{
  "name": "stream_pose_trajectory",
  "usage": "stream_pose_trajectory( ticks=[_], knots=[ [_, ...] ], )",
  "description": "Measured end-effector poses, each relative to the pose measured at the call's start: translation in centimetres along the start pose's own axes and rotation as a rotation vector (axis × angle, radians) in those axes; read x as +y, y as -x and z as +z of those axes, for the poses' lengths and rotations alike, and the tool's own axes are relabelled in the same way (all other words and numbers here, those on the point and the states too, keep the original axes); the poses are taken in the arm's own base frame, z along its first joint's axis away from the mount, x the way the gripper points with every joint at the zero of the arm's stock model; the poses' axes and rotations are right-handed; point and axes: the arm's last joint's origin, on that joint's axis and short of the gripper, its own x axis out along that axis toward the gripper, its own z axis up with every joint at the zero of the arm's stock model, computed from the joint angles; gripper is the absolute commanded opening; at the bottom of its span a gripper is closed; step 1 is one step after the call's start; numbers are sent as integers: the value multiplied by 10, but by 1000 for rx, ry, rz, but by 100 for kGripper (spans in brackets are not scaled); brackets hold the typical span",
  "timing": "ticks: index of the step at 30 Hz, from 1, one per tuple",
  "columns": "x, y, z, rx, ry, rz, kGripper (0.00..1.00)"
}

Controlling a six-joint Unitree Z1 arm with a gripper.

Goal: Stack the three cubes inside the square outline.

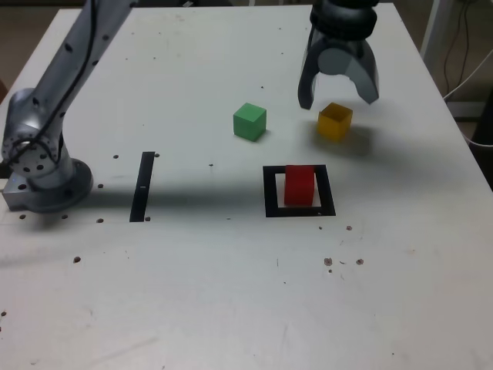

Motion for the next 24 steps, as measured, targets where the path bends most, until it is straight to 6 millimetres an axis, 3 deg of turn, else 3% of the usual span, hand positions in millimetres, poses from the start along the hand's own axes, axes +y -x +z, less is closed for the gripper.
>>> stream_pose_trajectory(
  ticks=[7,24],
  knots=[
    [18,-6,-1,9,-6,7,92],
    [10,-5,4,13,-69,14,92]
  ],
)
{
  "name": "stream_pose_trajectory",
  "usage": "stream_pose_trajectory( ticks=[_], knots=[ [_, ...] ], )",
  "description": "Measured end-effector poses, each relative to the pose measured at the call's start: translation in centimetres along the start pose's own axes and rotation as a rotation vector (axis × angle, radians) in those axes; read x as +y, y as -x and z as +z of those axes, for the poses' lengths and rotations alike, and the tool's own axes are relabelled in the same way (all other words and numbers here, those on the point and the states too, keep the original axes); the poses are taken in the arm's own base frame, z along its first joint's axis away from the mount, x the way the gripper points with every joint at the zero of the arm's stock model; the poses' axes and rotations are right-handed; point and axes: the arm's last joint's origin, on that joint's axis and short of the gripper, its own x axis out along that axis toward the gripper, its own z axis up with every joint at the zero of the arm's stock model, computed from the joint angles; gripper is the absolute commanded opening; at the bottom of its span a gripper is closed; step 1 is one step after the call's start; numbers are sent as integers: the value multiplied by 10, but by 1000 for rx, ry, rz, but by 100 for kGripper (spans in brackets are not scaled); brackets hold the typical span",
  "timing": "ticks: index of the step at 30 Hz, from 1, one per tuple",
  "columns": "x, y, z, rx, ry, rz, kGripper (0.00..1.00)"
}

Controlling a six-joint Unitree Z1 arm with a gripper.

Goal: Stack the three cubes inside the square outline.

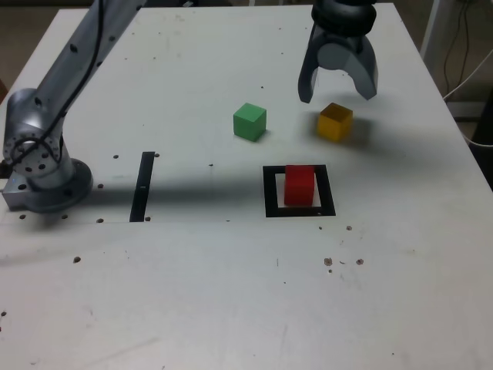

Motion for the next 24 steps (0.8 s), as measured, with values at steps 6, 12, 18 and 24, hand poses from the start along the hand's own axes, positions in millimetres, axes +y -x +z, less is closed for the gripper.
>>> stream_pose_trajectory(
  ticks=[6,12,18,24],
  knots=[
    [-11,2,7,1,-111,17,93],
    [-15,4,9,5,-261,31,94],
    [-15,1,7,29,-368,40,95],
    [-15,1,7,34,-404,45,95]
  ],
)
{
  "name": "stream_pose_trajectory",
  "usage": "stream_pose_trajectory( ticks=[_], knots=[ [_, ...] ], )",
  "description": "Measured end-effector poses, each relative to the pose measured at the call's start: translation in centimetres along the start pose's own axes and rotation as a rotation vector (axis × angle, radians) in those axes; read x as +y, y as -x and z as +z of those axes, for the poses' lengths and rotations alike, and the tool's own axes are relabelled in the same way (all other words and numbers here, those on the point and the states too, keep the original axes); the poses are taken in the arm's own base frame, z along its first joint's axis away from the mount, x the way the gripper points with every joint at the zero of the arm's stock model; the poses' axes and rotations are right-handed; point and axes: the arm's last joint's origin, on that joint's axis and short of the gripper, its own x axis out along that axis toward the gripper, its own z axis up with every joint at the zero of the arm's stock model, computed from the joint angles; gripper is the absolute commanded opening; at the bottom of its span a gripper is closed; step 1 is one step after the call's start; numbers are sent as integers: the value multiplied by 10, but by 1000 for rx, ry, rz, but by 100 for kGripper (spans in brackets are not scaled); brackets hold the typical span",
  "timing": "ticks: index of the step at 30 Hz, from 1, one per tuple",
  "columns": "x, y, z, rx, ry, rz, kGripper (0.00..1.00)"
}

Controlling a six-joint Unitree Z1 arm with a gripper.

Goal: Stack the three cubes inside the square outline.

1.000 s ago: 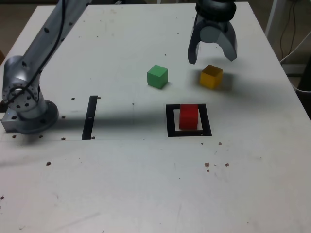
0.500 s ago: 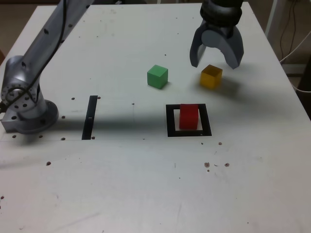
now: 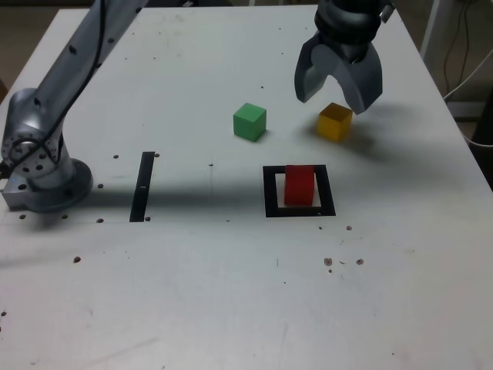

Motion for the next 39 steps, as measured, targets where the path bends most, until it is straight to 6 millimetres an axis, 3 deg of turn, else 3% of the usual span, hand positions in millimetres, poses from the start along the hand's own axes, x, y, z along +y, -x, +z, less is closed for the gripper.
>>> stream_pose_trajectory(
  ticks=[14,26,34,39],
  knots=[
    [1,0,0,10,7,12,95],
    [5,-28,13,46,26,-23,91],
    [5,-33,14,60,43,-30,78],
    [4,-36,16,68,62,-29,58]
  ],
)
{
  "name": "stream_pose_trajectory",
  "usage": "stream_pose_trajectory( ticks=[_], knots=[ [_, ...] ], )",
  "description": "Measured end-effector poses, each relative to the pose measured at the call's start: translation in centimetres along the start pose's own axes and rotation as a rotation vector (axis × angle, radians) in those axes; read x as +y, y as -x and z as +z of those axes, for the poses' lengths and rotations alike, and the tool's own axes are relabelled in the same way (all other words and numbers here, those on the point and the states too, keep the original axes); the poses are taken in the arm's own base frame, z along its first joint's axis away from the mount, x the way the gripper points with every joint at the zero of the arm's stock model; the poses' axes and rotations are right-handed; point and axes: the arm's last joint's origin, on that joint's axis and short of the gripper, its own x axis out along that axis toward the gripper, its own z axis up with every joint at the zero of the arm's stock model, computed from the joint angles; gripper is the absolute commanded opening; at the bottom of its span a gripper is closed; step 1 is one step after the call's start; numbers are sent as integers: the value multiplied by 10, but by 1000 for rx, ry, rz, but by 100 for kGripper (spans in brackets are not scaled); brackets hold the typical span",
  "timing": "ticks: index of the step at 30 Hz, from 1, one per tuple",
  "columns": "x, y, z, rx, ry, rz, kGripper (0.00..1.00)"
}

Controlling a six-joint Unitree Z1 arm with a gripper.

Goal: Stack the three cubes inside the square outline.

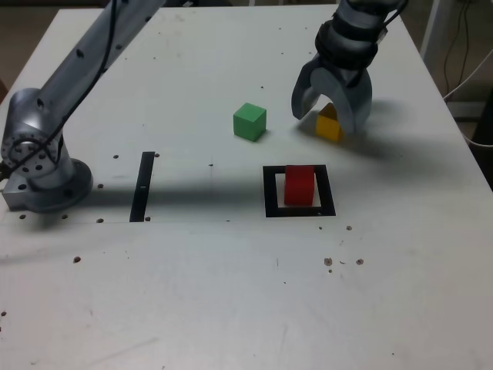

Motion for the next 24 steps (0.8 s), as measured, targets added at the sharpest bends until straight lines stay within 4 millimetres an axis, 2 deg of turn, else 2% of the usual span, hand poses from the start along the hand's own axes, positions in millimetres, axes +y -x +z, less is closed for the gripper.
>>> stream_pose_trajectory(
  ticks=[2,5,24],
  knots=[
    [-1,0,1,2,3,6,48],
    [-3,1,5,2,-1,17,38],
    [-7,3,9,1,-10,22,36]
  ],
)
